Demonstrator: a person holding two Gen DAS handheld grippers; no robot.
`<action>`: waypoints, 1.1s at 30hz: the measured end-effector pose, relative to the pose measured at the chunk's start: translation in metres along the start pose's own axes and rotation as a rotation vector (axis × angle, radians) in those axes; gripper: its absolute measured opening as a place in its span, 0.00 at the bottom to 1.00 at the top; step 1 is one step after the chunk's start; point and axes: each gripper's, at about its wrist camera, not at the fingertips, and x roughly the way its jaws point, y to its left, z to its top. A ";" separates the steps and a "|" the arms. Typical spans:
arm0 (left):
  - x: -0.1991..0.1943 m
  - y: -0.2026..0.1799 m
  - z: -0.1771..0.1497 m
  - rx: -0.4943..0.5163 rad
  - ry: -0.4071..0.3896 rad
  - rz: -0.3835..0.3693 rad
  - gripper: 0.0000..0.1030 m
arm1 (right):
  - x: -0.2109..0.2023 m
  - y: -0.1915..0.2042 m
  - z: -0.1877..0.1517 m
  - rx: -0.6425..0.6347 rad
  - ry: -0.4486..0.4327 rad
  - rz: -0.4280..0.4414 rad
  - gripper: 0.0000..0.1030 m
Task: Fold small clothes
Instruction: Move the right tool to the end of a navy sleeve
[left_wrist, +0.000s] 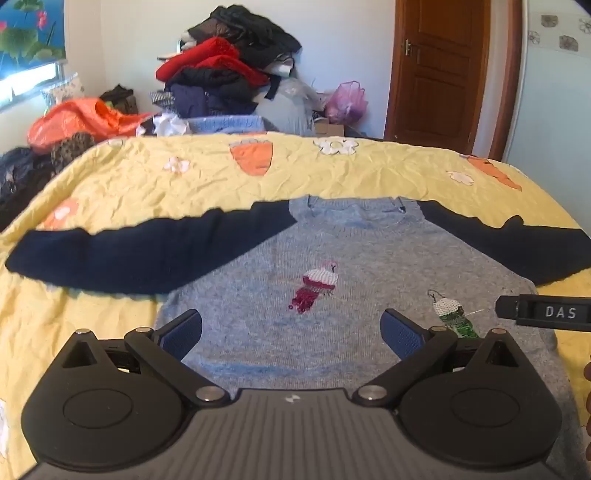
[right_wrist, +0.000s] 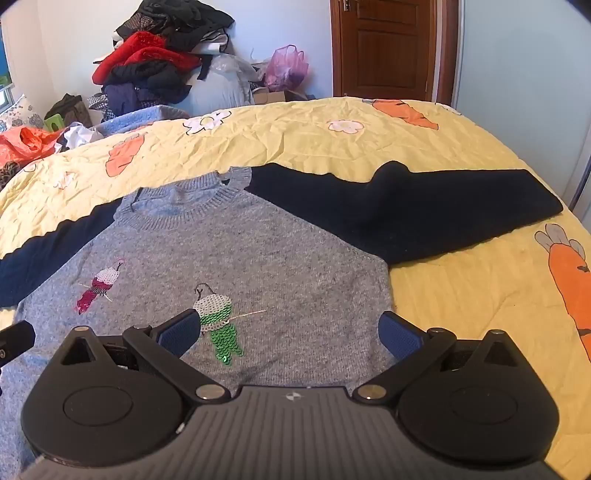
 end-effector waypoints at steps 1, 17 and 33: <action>0.001 -0.001 0.000 -0.006 0.016 -0.012 1.00 | 0.000 0.000 0.000 0.002 -0.005 0.003 1.00; 0.053 0.022 -0.020 -0.213 0.285 -0.025 1.00 | 0.009 -0.013 0.004 -0.003 -0.036 0.010 1.00; 0.042 0.003 -0.060 0.026 0.099 -0.060 1.00 | 0.040 -0.277 0.062 0.639 -0.277 0.066 0.93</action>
